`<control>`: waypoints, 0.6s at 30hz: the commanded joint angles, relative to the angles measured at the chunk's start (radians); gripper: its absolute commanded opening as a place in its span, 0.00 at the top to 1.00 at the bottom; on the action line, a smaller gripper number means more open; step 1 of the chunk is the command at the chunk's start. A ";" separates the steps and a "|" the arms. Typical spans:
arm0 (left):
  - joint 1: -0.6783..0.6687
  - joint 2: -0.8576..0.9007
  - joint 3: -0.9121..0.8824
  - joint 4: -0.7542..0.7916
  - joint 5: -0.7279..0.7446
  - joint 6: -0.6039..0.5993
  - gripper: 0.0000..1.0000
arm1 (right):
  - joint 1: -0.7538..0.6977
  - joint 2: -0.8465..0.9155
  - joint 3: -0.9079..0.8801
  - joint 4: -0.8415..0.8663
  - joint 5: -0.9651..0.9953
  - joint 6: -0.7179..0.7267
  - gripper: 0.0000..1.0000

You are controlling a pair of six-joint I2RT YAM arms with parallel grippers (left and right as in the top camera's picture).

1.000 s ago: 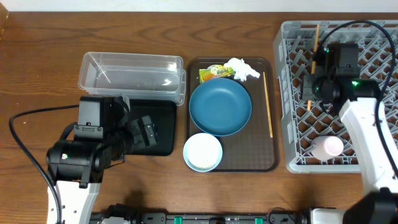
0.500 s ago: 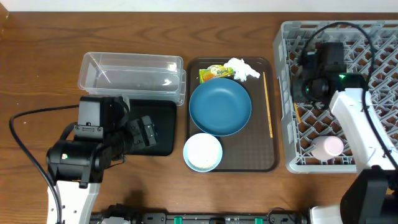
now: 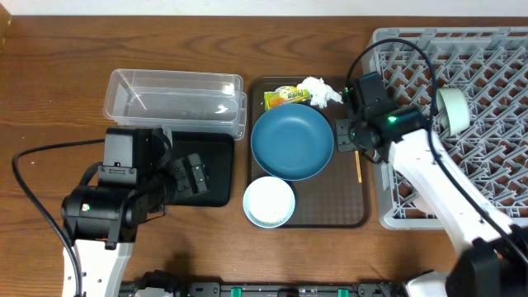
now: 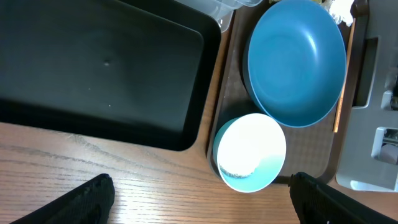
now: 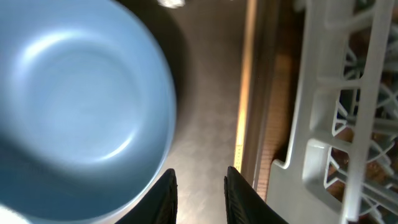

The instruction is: Sort waste into correct bins and load items into the dishwasher rack

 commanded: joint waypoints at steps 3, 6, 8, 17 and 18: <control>0.003 0.000 0.011 -0.002 -0.016 0.012 0.08 | -0.010 0.128 -0.036 0.035 0.105 0.105 0.75; 0.003 0.000 0.011 -0.002 -0.016 0.012 0.08 | -0.010 0.201 -0.036 0.066 0.115 0.079 0.71; 0.003 0.000 0.011 -0.002 -0.016 0.012 0.08 | -0.015 0.245 -0.036 0.089 0.119 0.068 0.70; 0.003 0.000 0.011 -0.002 -0.016 0.012 0.08 | -0.056 0.366 -0.036 0.129 0.102 0.040 0.69; 0.003 0.000 0.011 -0.002 -0.016 0.012 0.08 | -0.058 0.375 -0.036 0.127 0.086 0.040 0.75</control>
